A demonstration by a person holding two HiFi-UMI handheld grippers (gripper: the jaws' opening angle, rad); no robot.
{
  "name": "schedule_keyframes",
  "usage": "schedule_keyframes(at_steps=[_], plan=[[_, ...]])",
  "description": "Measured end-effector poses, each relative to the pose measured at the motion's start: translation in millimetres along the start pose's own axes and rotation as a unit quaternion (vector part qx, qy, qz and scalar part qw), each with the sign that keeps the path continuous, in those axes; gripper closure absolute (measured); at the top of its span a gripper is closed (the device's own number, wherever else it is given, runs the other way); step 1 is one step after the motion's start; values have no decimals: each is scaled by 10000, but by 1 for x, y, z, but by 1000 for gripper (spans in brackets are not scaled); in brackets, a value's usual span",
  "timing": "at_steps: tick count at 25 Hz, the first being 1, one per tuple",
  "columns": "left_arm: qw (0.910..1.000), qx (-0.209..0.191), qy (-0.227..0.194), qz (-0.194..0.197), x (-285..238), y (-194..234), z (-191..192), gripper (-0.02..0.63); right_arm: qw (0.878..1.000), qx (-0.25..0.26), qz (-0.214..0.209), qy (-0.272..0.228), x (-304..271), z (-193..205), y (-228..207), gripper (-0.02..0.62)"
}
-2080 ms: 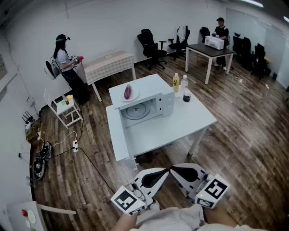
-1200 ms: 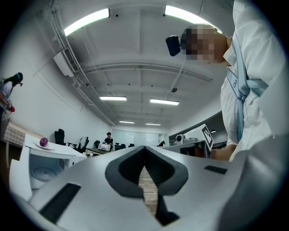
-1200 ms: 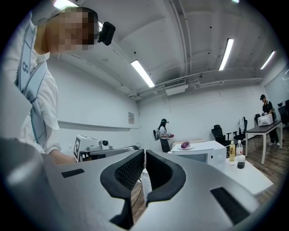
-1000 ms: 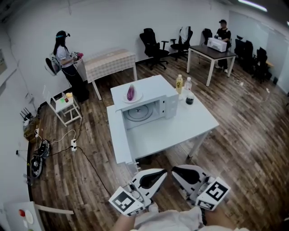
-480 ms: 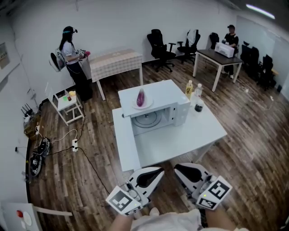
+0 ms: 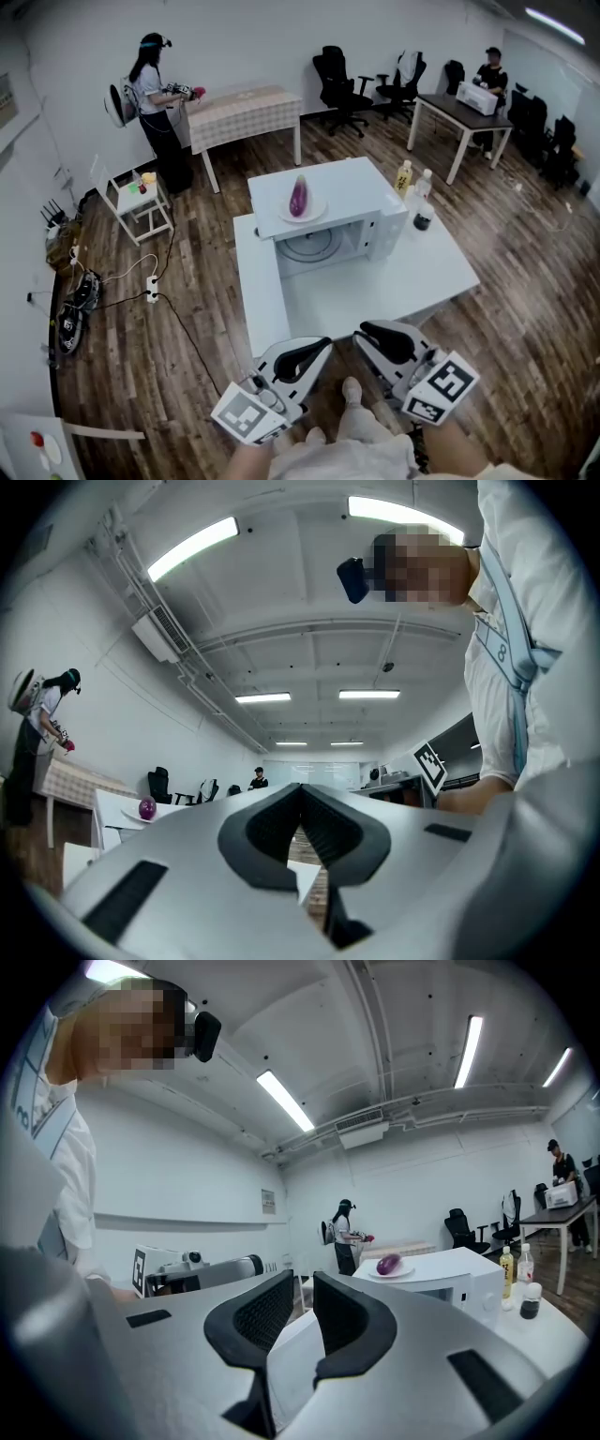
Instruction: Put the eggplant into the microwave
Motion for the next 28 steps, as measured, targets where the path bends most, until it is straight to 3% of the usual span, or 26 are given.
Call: schedule_keyframes(at_steps=[9,16,28], plan=[[9993,-37,-73,-356,-31,51,-10,604,9997,35,-102,231,-65,-20,-67,485],[9980,150,-55,-604,-42,85,-5,604,9988,-290,245,308,-127,-32,-123,426],[9960,120,103,-875,-47,130,-5,604,9927,-244,1059,531,-227,-39,-170,366]])
Point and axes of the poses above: the fingertips, and each gripper's own axes: x backward along the fingers, y to its left, z out of its underside, the point moved 2 cm from there along x, backward along the fingers, and after that the axes turned 12 degrees about y, right-handed, at the moved point
